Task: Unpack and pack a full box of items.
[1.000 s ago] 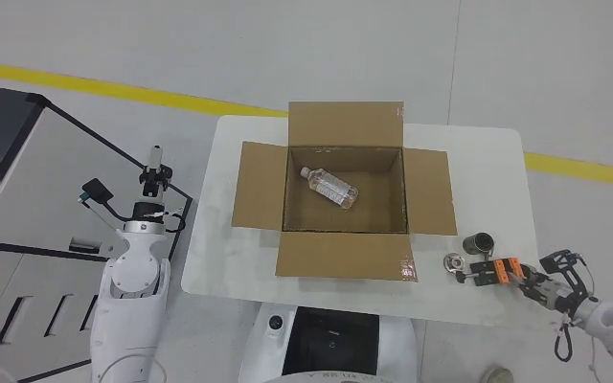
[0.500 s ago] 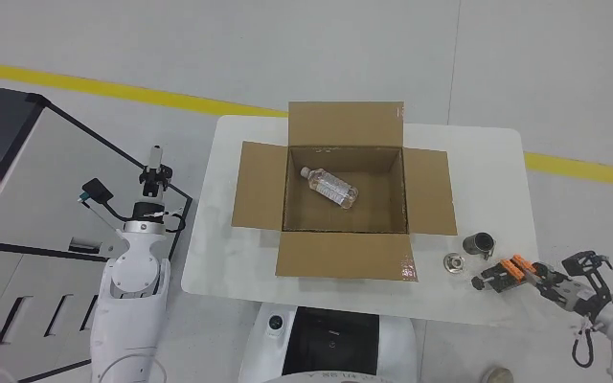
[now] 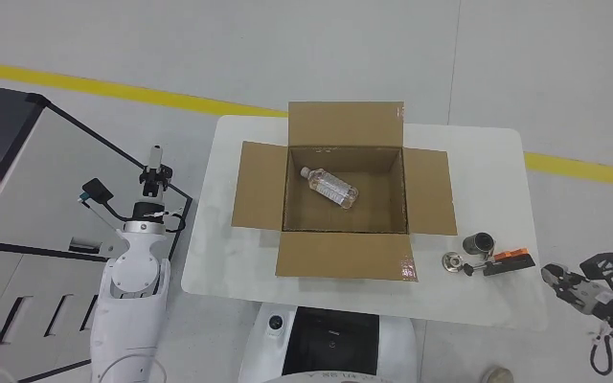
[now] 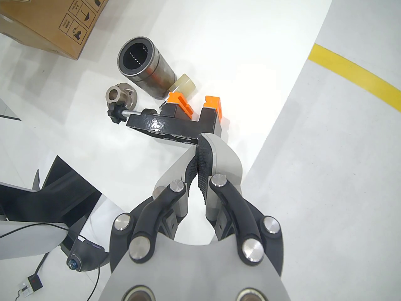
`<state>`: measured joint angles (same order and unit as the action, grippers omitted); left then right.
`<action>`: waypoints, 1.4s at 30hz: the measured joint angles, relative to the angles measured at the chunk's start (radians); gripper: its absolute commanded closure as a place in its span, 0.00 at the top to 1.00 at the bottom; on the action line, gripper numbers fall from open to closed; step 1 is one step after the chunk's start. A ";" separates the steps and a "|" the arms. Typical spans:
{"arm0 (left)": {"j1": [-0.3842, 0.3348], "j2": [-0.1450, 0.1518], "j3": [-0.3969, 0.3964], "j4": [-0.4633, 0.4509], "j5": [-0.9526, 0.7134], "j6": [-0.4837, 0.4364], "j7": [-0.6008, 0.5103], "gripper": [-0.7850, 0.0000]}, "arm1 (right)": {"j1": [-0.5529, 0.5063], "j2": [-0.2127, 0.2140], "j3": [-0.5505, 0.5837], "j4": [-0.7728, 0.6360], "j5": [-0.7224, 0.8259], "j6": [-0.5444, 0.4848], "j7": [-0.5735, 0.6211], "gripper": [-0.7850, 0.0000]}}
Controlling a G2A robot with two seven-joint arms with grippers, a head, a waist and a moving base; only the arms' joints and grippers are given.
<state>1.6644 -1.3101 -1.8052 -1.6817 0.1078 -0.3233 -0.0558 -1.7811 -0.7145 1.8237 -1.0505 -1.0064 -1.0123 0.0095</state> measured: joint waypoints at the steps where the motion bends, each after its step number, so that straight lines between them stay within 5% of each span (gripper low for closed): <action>1: 0.000 0.000 0.000 0.000 0.000 0.000 0.000 1.00 | 0.002 0.000 -0.001 0.003 -0.003 0.000 -0.004 0.00; 3: 0.000 0.000 0.000 0.000 0.000 0.000 0.000 1.00 | 0.006 -0.001 -0.001 0.011 0.004 0.000 -0.006 0.34; 5: 0.000 0.000 0.000 0.000 0.000 0.000 0.000 1.00 | 0.016 -0.004 -0.009 0.021 0.048 0.000 0.000 0.43; 17: 0.000 0.000 0.000 0.000 0.000 0.000 0.000 1.00 | 0.236 0.011 -0.074 0.045 0.421 0.009 0.443 0.33; 42: 0.000 0.000 0.000 0.000 0.000 0.000 0.000 1.00 | 0.230 0.011 -0.073 0.044 0.414 0.009 0.392 0.33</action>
<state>1.6644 -1.3101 -1.8052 -1.6817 0.1078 -0.3233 -0.0558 -1.5513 -0.7036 1.7510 -1.0061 -0.5922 -1.0031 0.4018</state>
